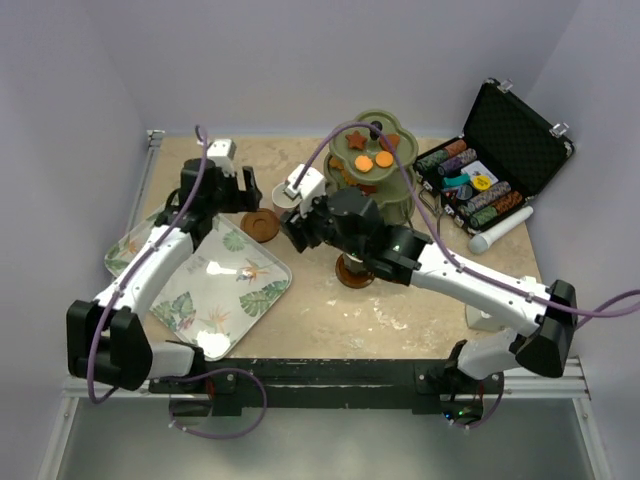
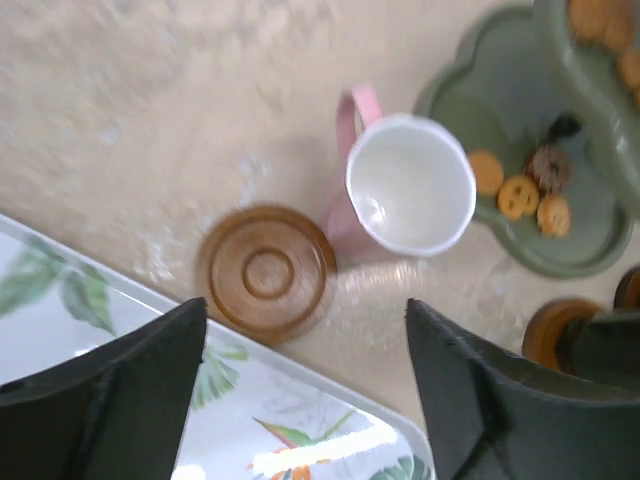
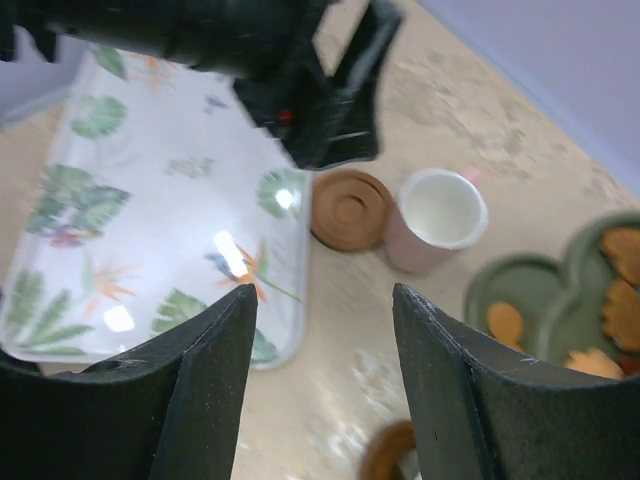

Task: Serve the afternoon tea
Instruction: Move the coaster to the center of the board.

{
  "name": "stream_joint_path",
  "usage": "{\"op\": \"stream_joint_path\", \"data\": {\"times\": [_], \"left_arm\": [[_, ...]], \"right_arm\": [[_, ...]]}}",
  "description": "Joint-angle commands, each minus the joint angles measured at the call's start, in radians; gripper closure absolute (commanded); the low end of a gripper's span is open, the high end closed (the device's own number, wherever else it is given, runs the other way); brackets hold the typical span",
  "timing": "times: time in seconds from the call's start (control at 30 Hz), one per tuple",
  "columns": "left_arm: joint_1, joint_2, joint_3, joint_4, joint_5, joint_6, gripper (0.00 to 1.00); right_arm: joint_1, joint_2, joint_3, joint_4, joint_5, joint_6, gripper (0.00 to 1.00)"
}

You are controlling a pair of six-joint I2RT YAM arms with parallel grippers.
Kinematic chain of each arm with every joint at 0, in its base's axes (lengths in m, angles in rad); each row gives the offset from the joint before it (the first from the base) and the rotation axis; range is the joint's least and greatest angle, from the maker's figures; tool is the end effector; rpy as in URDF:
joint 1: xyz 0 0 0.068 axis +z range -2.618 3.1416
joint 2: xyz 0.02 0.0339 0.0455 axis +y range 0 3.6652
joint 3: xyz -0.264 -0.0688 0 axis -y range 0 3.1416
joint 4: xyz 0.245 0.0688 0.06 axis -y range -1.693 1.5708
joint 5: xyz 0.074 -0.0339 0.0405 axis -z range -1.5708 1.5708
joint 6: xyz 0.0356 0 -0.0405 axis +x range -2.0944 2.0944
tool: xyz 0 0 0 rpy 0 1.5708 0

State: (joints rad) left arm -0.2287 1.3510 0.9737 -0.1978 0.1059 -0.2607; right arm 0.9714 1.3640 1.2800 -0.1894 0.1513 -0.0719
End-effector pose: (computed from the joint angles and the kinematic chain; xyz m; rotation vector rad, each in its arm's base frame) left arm 0.2953 -0.0726 0.2772 0.0278 2.1687 -0.3970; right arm 0.1850 0.2613 0.3816 -0.8369 1.6713 0.4877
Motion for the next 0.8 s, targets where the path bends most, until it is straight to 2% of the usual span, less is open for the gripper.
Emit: {"op": "stream_joint_path", "data": {"times": [0.0, 0.13, 0.2, 0.33, 0.63, 0.77], "left_arm": [[0.067, -0.098, 0.095, 0.069, -0.164, 0.006, 0.10], [0.149, -0.160, 0.036, 0.144, -0.264, -0.003, 0.06], [0.193, -0.203, -0.007, 0.135, -0.255, -0.024, 0.05], [0.196, -0.277, -0.049, 0.158, -0.284, -0.003, 0.03], [0.196, -0.262, -0.007, 0.123, -0.222, 0.021, 0.03], [0.196, -0.254, -0.001, 0.117, -0.198, 0.021, 0.03]], "right_arm": [[0.061, 0.082, 0.116, 0.142, 0.048, 0.147, 0.40], [0.075, 0.251, 0.224, 0.215, 0.079, 0.231, 0.41], [0.075, 0.346, 0.293, 0.217, 0.111, 0.260, 0.41], [0.075, 0.550, 0.453, 0.197, 0.175, 0.284, 0.42], [0.055, 0.984, 0.853, 0.012, 0.350, 0.296, 0.66], [0.007, 1.047, 0.885, -0.013, 0.317, 0.331, 0.74]]}}
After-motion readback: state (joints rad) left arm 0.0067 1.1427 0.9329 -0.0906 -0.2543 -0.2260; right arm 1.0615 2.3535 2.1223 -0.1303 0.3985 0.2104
